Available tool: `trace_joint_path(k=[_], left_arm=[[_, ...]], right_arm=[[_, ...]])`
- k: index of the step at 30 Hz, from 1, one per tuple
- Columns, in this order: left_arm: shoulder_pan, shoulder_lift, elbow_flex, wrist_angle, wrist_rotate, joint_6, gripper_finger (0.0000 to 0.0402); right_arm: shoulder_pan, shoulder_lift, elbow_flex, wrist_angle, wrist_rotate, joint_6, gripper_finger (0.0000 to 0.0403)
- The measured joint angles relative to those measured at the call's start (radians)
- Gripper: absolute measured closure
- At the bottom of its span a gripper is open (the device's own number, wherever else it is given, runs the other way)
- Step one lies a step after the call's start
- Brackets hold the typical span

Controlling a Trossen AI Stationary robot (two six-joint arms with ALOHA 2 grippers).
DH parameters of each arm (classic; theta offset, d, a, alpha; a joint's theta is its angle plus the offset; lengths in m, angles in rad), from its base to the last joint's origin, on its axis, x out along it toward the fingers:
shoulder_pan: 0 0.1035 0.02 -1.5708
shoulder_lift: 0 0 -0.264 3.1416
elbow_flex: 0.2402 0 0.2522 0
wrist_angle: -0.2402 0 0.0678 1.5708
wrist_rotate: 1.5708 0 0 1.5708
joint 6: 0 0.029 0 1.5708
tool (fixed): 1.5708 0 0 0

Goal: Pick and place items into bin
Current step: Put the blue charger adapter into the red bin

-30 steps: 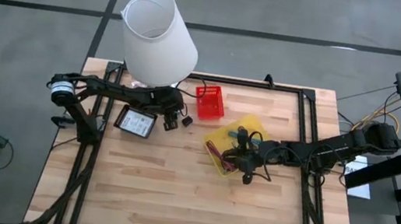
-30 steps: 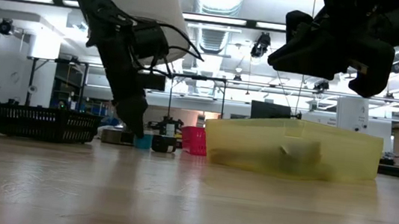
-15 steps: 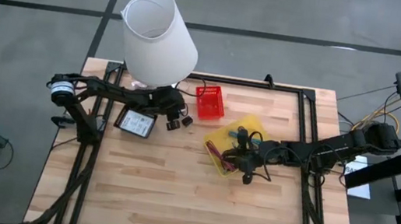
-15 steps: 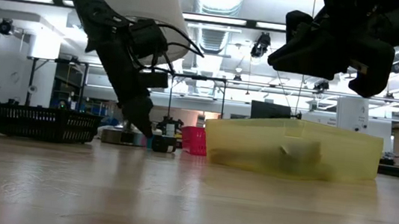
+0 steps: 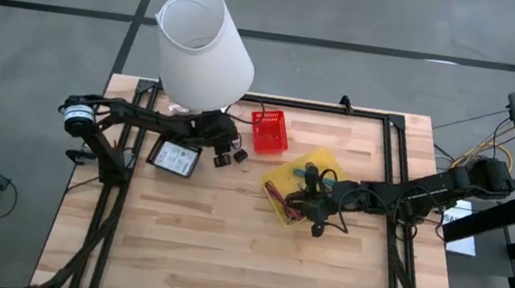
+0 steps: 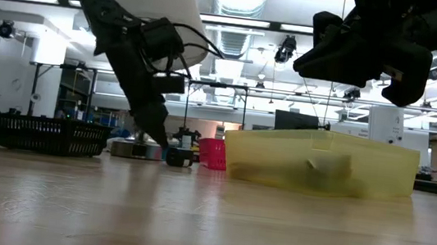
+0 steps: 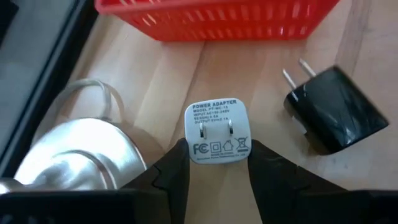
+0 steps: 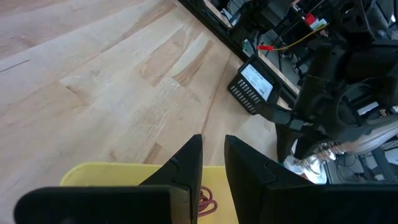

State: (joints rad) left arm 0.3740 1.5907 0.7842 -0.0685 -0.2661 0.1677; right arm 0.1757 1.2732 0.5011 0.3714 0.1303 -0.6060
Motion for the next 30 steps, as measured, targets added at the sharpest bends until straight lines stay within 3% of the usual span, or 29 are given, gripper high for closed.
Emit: trace_joint_path(k=[14,19,30], left_arm=[[-0.015,-0.056,0.025,0.043,0.002,0.027,0.0281],[-0.02,-0.057,0.036,0.128,0.019,0.031,0.0288],[-0.028,-0.057,0.035,0.181,0.038,0.055,0.0363]], right_arm=[[0.0,0.0,0.0,0.0,0.0,0.0,0.0346],[0.0,0.0,0.0,0.0,0.0,0.0,0.0346],[0.0,0.0,0.0,0.0,0.0,0.0,0.0346]])
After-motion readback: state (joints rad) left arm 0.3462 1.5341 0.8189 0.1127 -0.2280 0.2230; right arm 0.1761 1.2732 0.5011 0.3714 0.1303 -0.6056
